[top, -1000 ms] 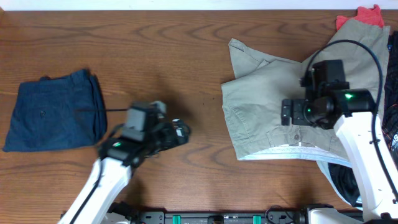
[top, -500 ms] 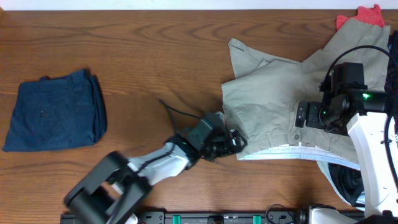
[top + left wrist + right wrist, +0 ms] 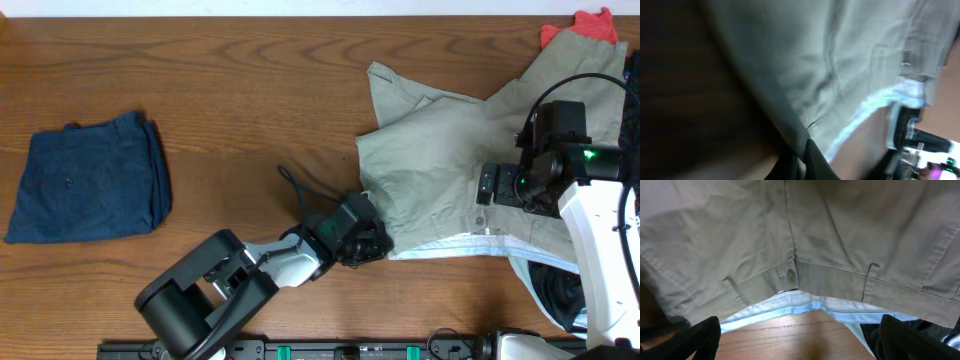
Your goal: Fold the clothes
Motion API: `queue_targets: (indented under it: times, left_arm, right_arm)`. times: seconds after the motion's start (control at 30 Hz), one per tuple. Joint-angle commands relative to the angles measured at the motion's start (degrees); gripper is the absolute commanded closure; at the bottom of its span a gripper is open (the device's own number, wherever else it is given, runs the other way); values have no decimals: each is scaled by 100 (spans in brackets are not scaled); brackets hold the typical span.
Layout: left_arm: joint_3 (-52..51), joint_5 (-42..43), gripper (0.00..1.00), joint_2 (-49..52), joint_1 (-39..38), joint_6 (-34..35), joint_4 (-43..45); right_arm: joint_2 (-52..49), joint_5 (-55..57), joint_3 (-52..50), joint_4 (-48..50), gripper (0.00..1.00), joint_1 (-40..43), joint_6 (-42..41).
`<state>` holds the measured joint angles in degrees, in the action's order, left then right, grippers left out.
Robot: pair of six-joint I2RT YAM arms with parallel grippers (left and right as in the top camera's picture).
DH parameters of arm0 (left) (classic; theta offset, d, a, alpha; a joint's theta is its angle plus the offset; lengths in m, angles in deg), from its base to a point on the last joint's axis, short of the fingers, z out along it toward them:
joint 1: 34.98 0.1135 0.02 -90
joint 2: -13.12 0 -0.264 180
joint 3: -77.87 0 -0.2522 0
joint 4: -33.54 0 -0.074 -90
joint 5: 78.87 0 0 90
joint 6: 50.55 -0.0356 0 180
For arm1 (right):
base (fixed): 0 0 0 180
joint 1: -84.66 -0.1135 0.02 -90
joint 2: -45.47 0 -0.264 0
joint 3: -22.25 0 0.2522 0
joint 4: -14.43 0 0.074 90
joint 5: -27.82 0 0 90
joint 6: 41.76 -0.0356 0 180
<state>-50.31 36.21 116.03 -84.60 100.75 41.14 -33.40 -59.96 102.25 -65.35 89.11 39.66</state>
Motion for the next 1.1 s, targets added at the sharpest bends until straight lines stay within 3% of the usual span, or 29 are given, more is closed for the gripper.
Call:
queue_targets:
  times: [0.0,0.07,0.2,0.33,0.37,0.4,0.43,0.47,0.5,0.57,0.7,0.8,0.93,1.07]
  left_arm:
    - [7,-131,94,-269,382,-920,-798]
    - [90,-131,94,-634,881,-1552,-1904]
    - [837,-192,94,-1473,2640,-3016,-4328]
    - [2339,-192,94,-1729,4629,-3493,-5512]
    - [2715,-149,87,-1707,5036,-3495,-5646]
    - [3001,-61,57,-1694,5359,-3493,-5724]
    - [3178,48,34,-1692,5580,-3493,-5770]
    - [3296,175,17,-1692,5753,-3493,-5827]
    - [3364,319,9,-1694,5901,-3493,-5941]
    - [3373,431,1,-1694,6050,-3493,-6384]
    - [3191,407,2,-1674,5939,-3517,-7578]
    - [2874,407,2,-1674,5615,-3543,-7899]
    - [2168,431,2,-1674,4909,-3471,-7595]
    - [1338,448,2,-1648,3989,-2830,-6841]
  right_arm:
    - [-9,105,9,-7,1,131,-57]
    - [-9,105,9,-11,1,195,-57]
    - [-9,103,9,-20,1,348,-55]
    - [-9,61,9,-13,1,363,-57]
    - [-9,20,9,-13,1,363,-57]
    - [-9,-48,9,-17,1,361,-57]
    - [-9,-133,9,-20,1,354,-57]
    - [-9,-225,9,-17,1,352,-55]
    - [-11,-323,9,-15,1,348,-55]
    - [-11,-463,9,28,1,345,4]
    - [-11,-1016,9,256,1,341,267]
    - [-11,-1471,9,483,1,339,420]
    - [-11,-1574,9,573,1,339,417]
    - [-11,-1569,9,579,1,339,420]
